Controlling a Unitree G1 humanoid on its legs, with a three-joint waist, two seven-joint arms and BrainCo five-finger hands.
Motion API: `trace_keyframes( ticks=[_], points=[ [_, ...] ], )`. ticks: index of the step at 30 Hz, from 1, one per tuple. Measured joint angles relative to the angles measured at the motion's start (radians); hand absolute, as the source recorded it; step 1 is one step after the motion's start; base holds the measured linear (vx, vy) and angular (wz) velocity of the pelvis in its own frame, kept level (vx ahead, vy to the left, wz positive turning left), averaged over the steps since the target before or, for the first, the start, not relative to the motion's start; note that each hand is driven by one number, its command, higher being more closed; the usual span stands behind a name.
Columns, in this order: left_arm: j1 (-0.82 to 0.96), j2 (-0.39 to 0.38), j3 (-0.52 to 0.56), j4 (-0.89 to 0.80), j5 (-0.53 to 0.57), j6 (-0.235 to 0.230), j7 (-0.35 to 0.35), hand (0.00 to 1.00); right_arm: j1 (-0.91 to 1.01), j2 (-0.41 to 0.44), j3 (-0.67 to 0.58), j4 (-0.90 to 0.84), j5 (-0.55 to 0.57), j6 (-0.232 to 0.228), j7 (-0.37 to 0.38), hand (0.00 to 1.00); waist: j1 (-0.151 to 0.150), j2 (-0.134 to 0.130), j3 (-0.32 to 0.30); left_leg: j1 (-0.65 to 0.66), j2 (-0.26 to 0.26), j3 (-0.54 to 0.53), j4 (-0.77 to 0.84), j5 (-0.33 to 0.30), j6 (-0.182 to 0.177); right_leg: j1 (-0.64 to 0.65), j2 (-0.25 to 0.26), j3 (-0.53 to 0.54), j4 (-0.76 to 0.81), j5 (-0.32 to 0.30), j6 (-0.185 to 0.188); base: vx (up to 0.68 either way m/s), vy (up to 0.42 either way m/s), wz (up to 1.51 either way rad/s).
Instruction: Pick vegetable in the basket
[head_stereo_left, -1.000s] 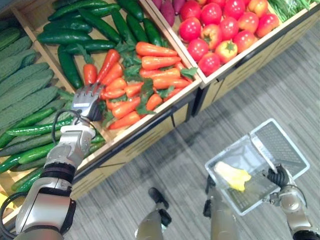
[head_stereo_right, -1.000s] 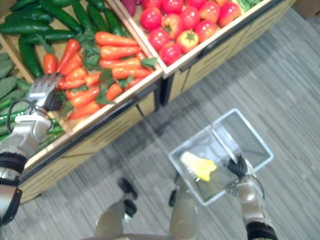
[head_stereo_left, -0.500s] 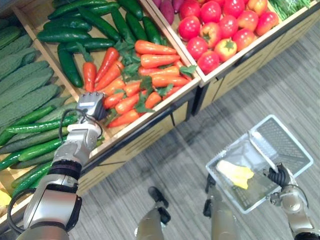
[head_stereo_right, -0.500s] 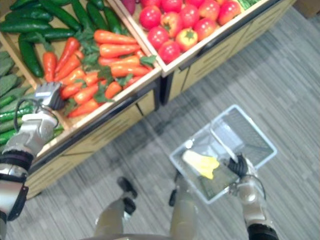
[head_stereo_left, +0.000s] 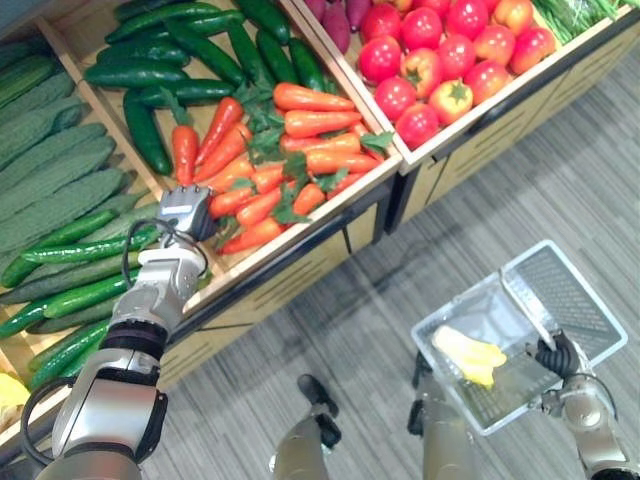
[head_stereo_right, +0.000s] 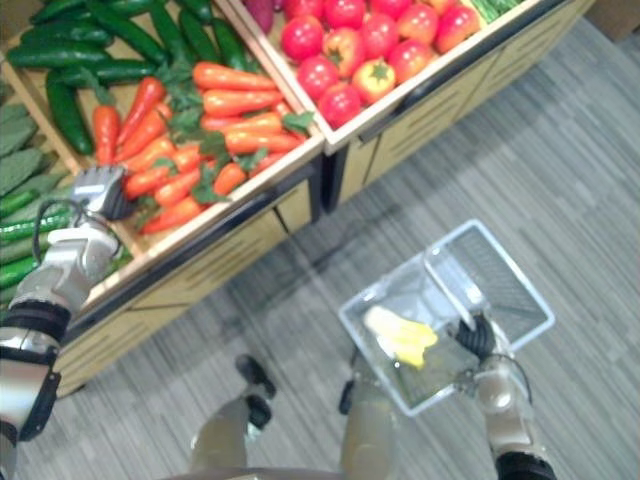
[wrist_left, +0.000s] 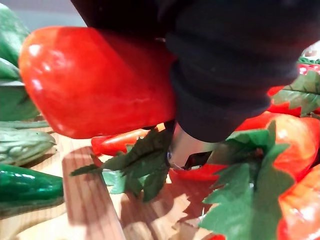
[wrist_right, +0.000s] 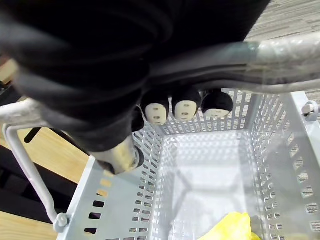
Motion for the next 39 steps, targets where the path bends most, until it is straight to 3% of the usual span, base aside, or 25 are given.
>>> trace_keyframes(
  ticks=[7, 15, 20, 24, 28, 33, 39],
  points=[
    [0.001, 0.021, 0.001, -0.07, 0.005, 0.001, 0.0, 1.0, 0.031, 0.004, 0.011, 0.005, 0.0, 0.0, 0.0, 1.0, 0.014, 0.016, -0.017, 0.001, -0.003, -0.035, 0.002, 0.007, 0.01, 0.035, -0.007, -0.024, -0.014, 0.005, 0.008, -0.02, 0.05, 0.13],
    [0.02, 0.044, 0.001, -0.117, 0.021, 0.013, 0.0, 1.0, 0.074, 0.037, 0.01, 0.041, 0.0, 0.0, -0.002, 1.0, 0.016, 0.016, -0.091, 0.009, -0.018, -0.066, -0.016, 0.018, 0.02, 0.069, -0.017, -0.056, -0.026, 0.005, 0.007, 0.02, 0.074, 0.13],
    [0.051, 0.048, 0.017, -0.162, 0.022, 0.026, 0.0, 1.0, 0.078, 0.06, 0.005, 0.061, -0.001, 0.001, -0.002, 1.0, 0.015, 0.004, -0.118, 0.037, -0.038, -0.072, -0.06, 0.035, 0.022, 0.086, -0.021, -0.062, -0.031, 0.005, 0.007, 0.02, 0.073, 0.04],
    [0.118, 0.048, 0.045, -0.302, 0.045, 0.034, 0.0, 1.0, 0.071, 0.067, -0.034, 0.113, -0.001, 0.007, -0.004, 1.0, 0.008, -0.003, -0.135, 0.068, -0.053, -0.092, -0.078, 0.043, 0.025, 0.126, -0.027, -0.084, -0.032, 0.005, 0.007, 0.03, 0.072, 0.13],
    [0.158, 0.048, 0.045, -0.411, 0.059, 0.033, 0.0, 1.0, 0.06, 0.079, -0.06, 0.122, -0.001, 0.014, -0.01, 1.0, 0.019, -0.021, -0.158, 0.087, -0.066, -0.097, -0.105, 0.051, 0.029, 0.142, -0.034, -0.097, -0.034, 0.004, 0.007, 0.01, 0.073, 0.09],
    [0.213, 0.037, 0.022, -0.577, 0.061, 0.009, -0.002, 1.0, 0.036, 0.086, -0.062, 0.123, -0.001, 0.03, -0.014, 1.0, 0.022, -0.037, -0.188, 0.12, -0.087, -0.113, -0.165, 0.079, 0.031, 0.171, -0.047, -0.127, -0.035, 0.0, 0.002, -0.02, 0.062, 0.14],
    [0.218, 0.022, -0.121, -0.786, 0.06, -0.068, -0.026, 1.0, 0.032, 0.099, -0.066, 0.073, 0.0, 0.053, -0.015, 1.0, 0.046, -0.043, -0.214, 0.146, -0.088, -0.113, -0.169, 0.081, 0.03, 0.198, -0.052, -0.148, -0.025, -0.016, -0.005, -0.04, 0.027, 0.05]
  ],
)
